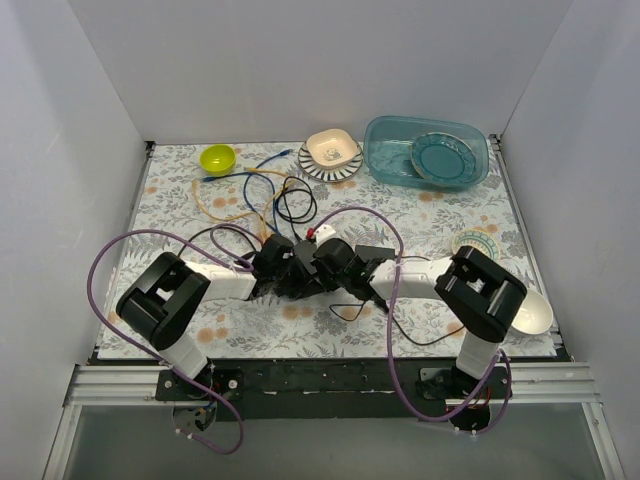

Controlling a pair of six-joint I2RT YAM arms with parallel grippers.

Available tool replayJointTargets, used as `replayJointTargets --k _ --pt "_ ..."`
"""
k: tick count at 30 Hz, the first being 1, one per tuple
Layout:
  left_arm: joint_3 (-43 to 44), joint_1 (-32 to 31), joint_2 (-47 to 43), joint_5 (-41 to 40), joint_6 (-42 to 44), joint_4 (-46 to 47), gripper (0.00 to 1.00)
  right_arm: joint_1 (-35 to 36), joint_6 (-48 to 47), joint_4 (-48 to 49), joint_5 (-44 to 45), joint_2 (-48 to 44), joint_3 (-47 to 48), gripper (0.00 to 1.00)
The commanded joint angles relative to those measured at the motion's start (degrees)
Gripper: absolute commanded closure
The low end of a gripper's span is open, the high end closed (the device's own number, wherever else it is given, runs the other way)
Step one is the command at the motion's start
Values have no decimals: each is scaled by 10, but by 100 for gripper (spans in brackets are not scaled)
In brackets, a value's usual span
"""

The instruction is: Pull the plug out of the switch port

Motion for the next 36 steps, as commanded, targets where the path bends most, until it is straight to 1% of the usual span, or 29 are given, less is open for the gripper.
replayJointTargets --k 1,6,7,9,13,14,17,18,21,22,24,25,26,27,28,32,35,36 --pt "-16 12 26 -132 -55 -52 100 19 12 -102 -39 -19 -48 99" --pt "-19 13 21 -152 -76 -67 100 33 3 -112 -51 -41 -73 99" --pt "-19 14 22 -167 -76 -67 100 36 2 -113 -51 -44 -76 99" --pt "-18 15 25 -165 -77 -66 100 39 1 -118 -46 -53 -86 99" --pt "-13 15 22 -140 -51 -61 100 37 17 -150 3 -76 -79 99" --pt "-14 15 7 -136 -44 -60 100 36 20 -160 35 -86 -76 99" --pt "-22 15 -34 -130 -8 -53 100 19 33 -189 75 -141 -62 99" --pt "-23 15 -63 -130 1 -52 99 12 35 -200 84 -161 -56 99" --pt "-17 15 -112 -140 28 -74 95 -22 37 -219 103 -168 -22 99" --pt "-11 15 -119 -144 35 -106 92 -38 36 -235 101 -163 1 96" --pt "-1 15 -135 -152 48 -124 88 -47 28 -245 99 -147 18 82" --pt "0 15 -150 -152 53 -139 84 -52 26 -247 101 -142 25 70" --pt "2 15 -159 -152 54 -146 83 -53 25 -247 101 -139 34 64" --pt "1 15 -174 -152 58 -157 81 -56 25 -244 94 -132 45 57" --pt "1 15 -183 -171 60 -167 80 -57 26 -241 89 -124 51 54" --pt "-6 15 -219 -173 60 -185 78 -57 22 -223 47 -81 97 53" --pt "-13 15 -226 -169 57 -198 77 -59 22 -234 33 -16 153 53" --pt "-16 15 -229 -168 56 -201 77 -63 23 -251 29 20 167 53"
